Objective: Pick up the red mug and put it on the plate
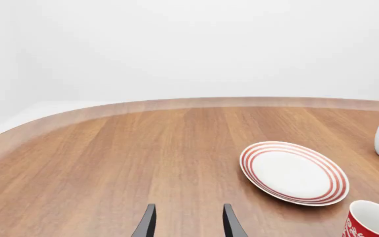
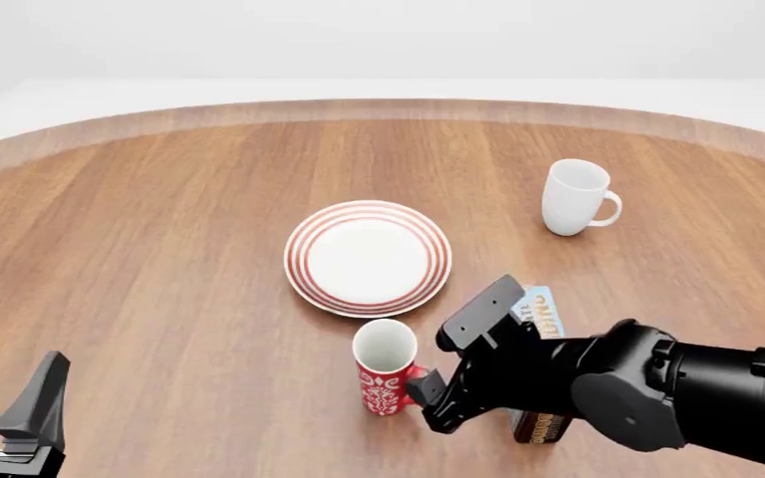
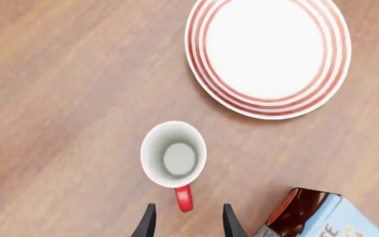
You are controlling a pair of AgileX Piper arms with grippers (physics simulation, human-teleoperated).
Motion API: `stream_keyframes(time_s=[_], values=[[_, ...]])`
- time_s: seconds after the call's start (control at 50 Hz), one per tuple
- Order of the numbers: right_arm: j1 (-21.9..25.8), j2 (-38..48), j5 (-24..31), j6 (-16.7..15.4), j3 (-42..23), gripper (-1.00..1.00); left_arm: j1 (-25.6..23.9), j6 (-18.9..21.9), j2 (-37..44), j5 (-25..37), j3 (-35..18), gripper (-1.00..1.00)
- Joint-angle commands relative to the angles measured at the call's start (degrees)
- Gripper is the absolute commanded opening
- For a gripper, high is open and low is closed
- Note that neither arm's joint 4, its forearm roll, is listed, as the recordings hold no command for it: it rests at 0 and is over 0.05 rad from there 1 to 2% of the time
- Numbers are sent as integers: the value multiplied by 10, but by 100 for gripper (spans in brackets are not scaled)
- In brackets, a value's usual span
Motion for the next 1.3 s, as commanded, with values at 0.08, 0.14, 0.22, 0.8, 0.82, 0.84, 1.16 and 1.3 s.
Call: stream_keyframes(time_s=[0.08, 0.14, 0.22, 0.8, 0.82, 0.84, 1.16, 1.3], values=[[7, 21, -26, 10, 14, 100, 0, 0, 0, 0, 0, 100], [9, 24, -32, 13, 18, 100, 0, 0, 0, 0, 0, 100], [12, 30, -38, 15, 20, 100, 0, 0, 0, 0, 0, 100], [18, 64, -75, 26, 29, 100, 0, 0, 0, 0, 0, 100], [18, 64, -76, 26, 30, 100, 0, 0, 0, 0, 0, 100], [19, 65, -77, 27, 30, 100, 0, 0, 0, 0, 0, 100], [22, 71, -90, 32, 36, 100, 0, 0, 0, 0, 0, 100], [19, 72, -96, 31, 39, 100, 0, 0, 0, 0, 0, 100]])
